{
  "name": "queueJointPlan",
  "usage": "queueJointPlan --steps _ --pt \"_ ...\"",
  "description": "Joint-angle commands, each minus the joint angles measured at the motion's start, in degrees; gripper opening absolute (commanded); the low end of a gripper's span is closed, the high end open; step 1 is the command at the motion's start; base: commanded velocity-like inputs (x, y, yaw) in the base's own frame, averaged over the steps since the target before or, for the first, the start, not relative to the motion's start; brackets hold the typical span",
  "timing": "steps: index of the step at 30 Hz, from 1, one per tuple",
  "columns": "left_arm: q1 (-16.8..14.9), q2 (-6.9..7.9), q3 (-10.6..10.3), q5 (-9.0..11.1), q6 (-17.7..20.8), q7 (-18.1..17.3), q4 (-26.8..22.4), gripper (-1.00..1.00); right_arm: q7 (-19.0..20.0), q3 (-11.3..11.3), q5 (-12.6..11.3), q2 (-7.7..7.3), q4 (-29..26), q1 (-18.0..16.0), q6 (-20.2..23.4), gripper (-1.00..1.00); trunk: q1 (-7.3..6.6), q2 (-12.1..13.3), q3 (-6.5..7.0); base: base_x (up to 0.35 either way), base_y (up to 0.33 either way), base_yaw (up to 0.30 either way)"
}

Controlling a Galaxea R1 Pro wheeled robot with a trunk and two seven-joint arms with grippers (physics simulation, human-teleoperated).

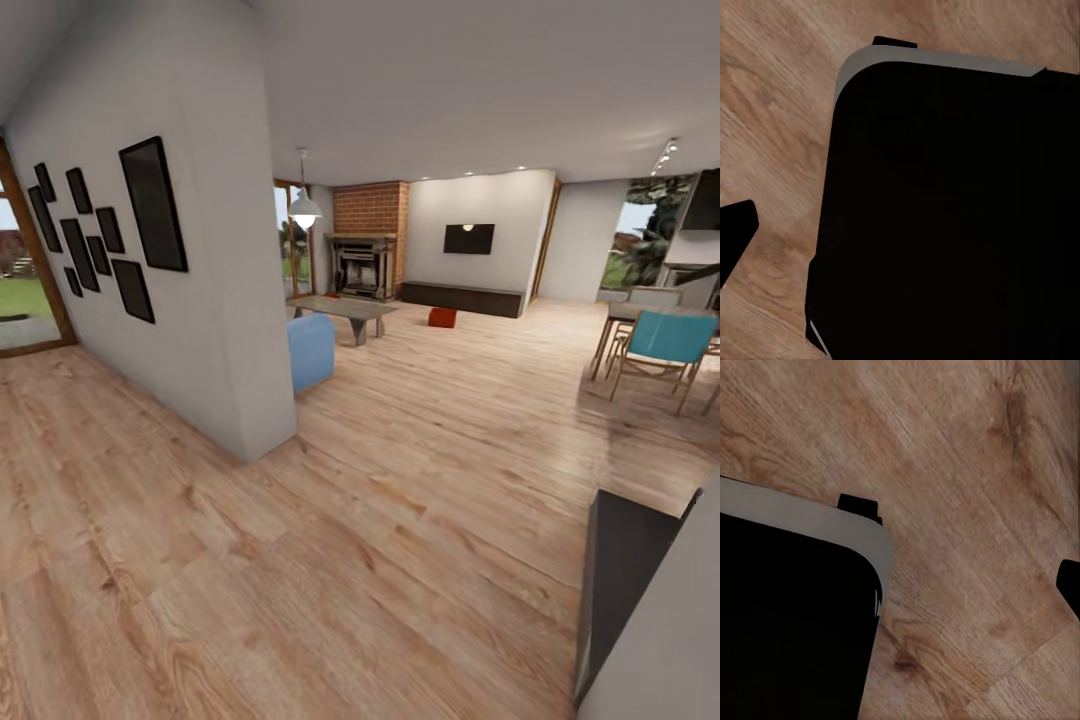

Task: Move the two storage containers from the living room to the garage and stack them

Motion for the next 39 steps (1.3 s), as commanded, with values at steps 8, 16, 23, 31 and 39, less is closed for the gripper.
queueJointPlan --steps 8,16,23,31,39 --pt "0.0 0.00 0.0 0.3 -0.1 0.0 0.0 1.00 -0.1 0.6 -0.4 0.00 0.2 -0.1 -0.3 1.00 0.03 0.0 -0.05 0.324 0.000 -0.223" --pt "0.0 0.00 0.0 0.3 -0.2 0.0 0.0 1.00 -0.1 0.6 -0.3 0.00 0.2 -0.1 -0.2 1.00 0.03 0.0 -0.05 0.324 0.000 -0.057" --pt "0.0 0.00 0.0 0.3 -0.2 0.0 0.0 1.00 0.0 0.7 -0.3 0.00 0.2 -0.1 0.1 1.00 0.03 0.0 -0.05 0.324 0.000 -0.001" --pt "0.0 0.00 0.0 0.3 -0.4 0.0 0.0 1.00 0.0 0.8 -0.2 -0.08 0.2 -0.1 0.1 1.00 0.03 0.0 -0.05 0.324 0.000 0.000" --pt "0.0 0.00 0.0 0.3 -0.4 0.0 0.0 1.00 0.0 0.8 -0.2 -0.09 0.2 -0.1 0.2 1.00 0.03 0.0 -0.05 0.324 0.000 0.000"
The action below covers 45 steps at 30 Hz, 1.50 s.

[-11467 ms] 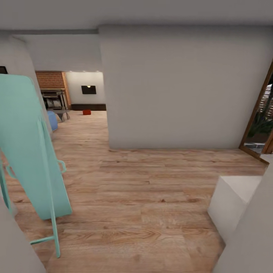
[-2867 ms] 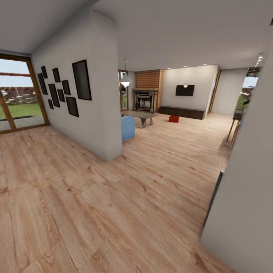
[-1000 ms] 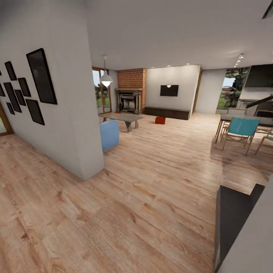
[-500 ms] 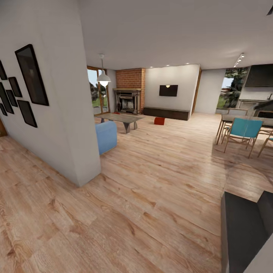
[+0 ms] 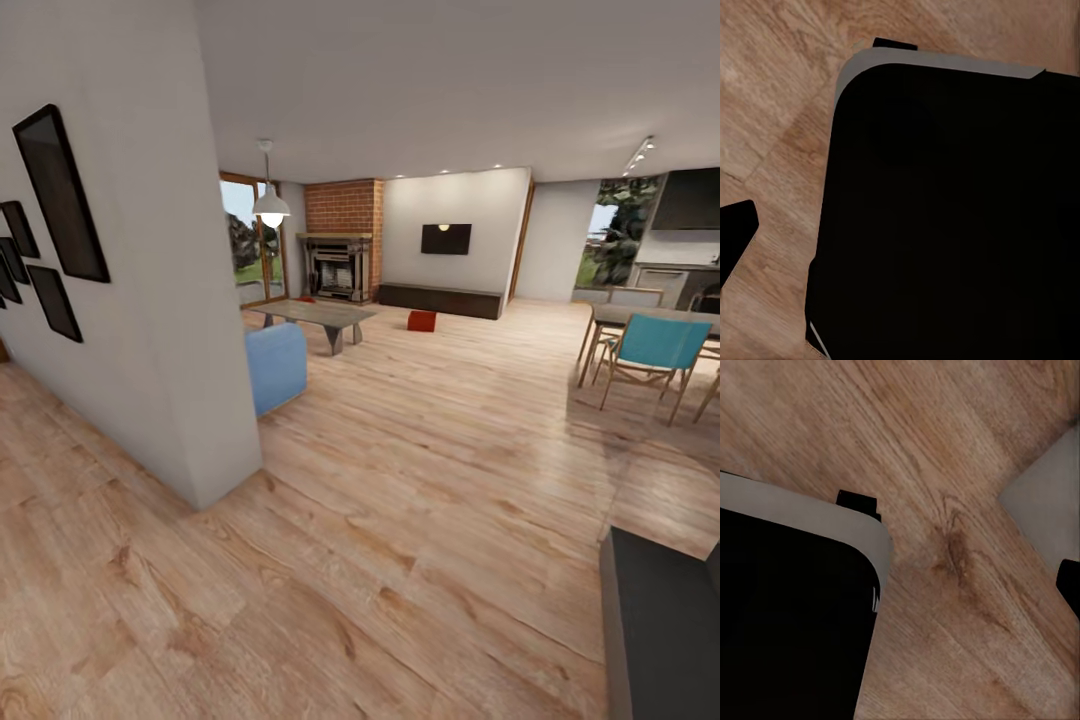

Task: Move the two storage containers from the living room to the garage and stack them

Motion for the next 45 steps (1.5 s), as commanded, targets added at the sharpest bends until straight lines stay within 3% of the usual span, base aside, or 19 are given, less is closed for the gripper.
queueJointPlan --steps 1,9,20,45 --pt "0.0 0.00 0.0 0.3 -0.1 0.0 0.0 1.00 -0.1 0.5 -0.4 0.02 0.2 -0.1 -0.3 1.00 0.03 0.0 -0.05 0.324 0.000 0.000" --pt "0.0 0.03 0.0 0.3 0.3 0.0 0.0 1.00 0.0 0.2 -0.2 0.03 0.2 -0.1 -0.8 1.00 0.03 0.0 -0.05 0.324 0.000 -0.031" --pt "0.0 0.00 0.0 0.4 0.3 0.0 0.0 1.00 0.1 0.1 -0.4 0.11 0.2 -0.1 -0.7 1.00 0.03 0.0 -0.05 0.324 0.000 -0.237" --pt "0.0 0.00 0.0 0.3 0.3 0.0 0.0 1.00 0.1 0.3 -0.3 -0.10 0.2 -0.1 -0.8 1.00 0.03 0.0 -0.05 0.324 0.005 -0.024"
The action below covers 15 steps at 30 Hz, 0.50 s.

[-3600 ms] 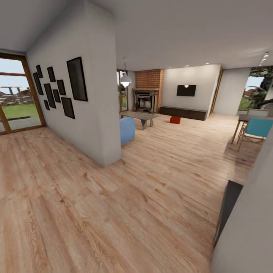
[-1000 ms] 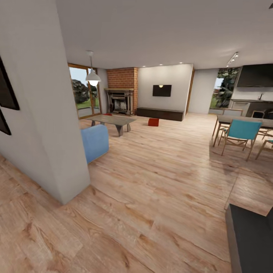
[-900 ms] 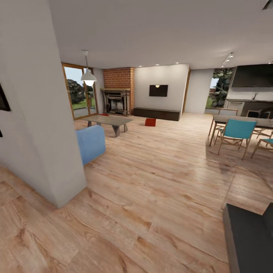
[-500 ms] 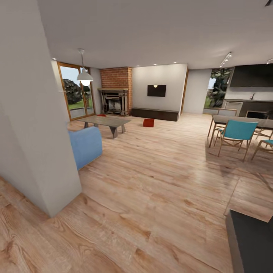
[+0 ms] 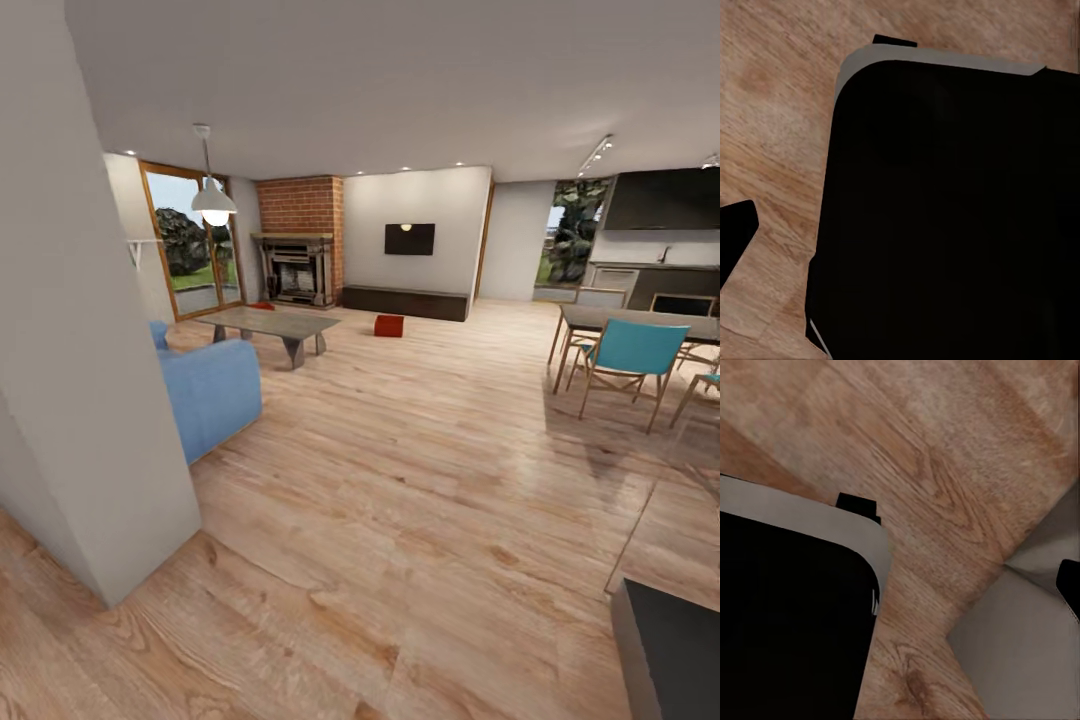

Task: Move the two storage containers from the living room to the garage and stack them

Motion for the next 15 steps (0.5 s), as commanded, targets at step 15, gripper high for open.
queueJointPlan --steps 15 --pt "0.0 0.00 0.0 0.3 -0.1 0.0 0.0 1.00 -0.1 0.5 -0.4 0.15 0.2 -0.1 -0.3 1.00 0.03 0.0 -0.05 0.324 0.096 -0.244"
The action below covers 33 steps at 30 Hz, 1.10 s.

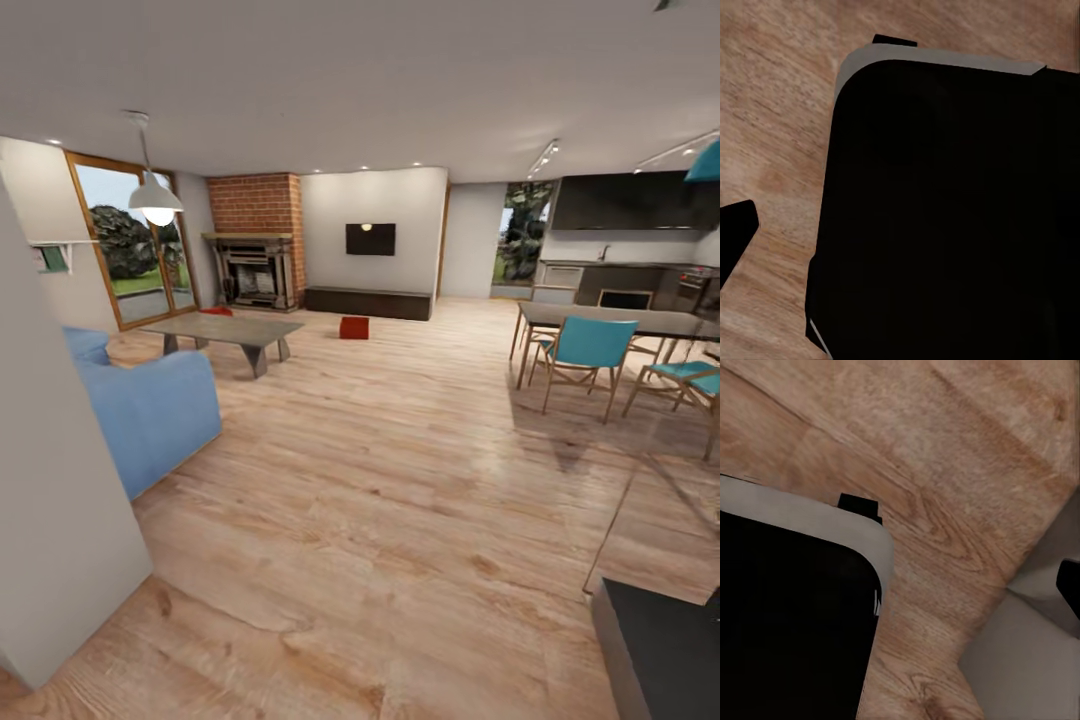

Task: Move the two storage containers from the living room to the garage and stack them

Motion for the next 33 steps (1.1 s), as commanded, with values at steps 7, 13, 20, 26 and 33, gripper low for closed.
queueJointPlan --steps 7,13,20,26,33 --pt "0.0 0.00 0.0 0.3 -0.1 0.0 0.0 1.00 -0.1 0.5 -0.4 -0.05 0.2 -0.1 -0.3 1.00 0.03 0.0 -0.05 0.324 0.094 -0.076" --pt "0.0 0.00 0.0 0.3 -0.1 0.0 0.0 1.00 -0.1 0.6 -0.3 -0.06 0.2 -0.1 -0.3 1.00 0.03 0.0 -0.05 0.324 0.086 -0.003" --pt "0.0 0.00 0.0 0.3 -0.1 0.0 0.0 1.00 -0.1 0.7 -0.2 0.00 0.2 -0.1 -0.3 1.00 0.03 0.0 -0.05 0.324 0.084 0.000" --pt "0.0 0.00 0.0 0.3 -0.1 -0.1 0.0 1.00 -0.1 0.7 -0.2 -0.13 0.2 -0.1 -0.3 1.00 0.03 0.0 -0.05 0.324 0.084 0.000" --pt "0.0 0.00 0.0 0.3 -0.2 -0.1 0.0 1.00 -0.1 0.6 -0.2 -0.15 0.2 -0.1 -0.3 1.00 0.03 0.0 -0.05 0.324 0.083 0.000"
